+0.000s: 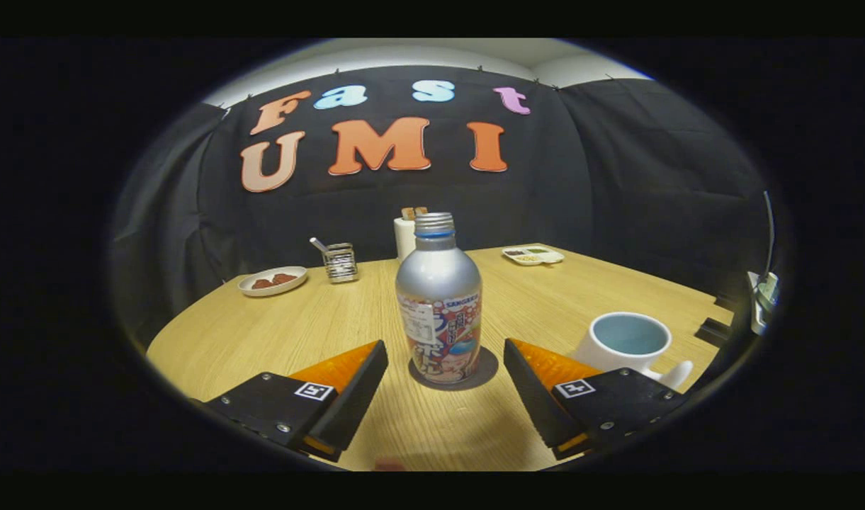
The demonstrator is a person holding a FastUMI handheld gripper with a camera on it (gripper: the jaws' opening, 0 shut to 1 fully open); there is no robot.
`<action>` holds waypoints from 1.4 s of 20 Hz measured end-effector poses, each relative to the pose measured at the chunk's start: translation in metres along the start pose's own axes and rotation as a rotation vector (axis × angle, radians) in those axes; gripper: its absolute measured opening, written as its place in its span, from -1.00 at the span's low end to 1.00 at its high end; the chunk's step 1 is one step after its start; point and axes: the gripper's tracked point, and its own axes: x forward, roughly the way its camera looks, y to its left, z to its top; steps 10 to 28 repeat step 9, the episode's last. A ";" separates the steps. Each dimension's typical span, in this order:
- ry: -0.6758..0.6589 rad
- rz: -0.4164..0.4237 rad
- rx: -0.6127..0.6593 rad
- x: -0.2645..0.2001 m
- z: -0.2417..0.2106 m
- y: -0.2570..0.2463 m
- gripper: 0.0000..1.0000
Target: Take the bottle from table, then pour the juice into the cup, finally place the bottle on the coaster
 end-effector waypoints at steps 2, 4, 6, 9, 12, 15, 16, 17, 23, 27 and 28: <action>-0.028 0.040 -0.004 -0.025 0.002 0.009 0.95; -0.029 0.077 -0.030 -0.049 -0.004 0.019 0.95; -0.040 0.125 -0.081 -0.076 -0.009 0.032 0.95; -0.099 0.222 -0.141 -0.110 -0.007 0.052 0.95; -0.099 0.222 -0.141 -0.110 -0.007 0.052 0.95; -0.099 0.222 -0.141 -0.110 -0.007 0.052 0.95; -0.099 0.222 -0.141 -0.110 -0.007 0.052 0.95; -0.099 0.222 -0.141 -0.110 -0.007 0.052 0.95; -0.099 0.222 -0.141 -0.110 -0.007 0.052 0.95; -0.099 0.222 -0.141 -0.110 -0.007 0.052 0.95; -0.099 0.222 -0.141 -0.110 -0.007 0.052 0.95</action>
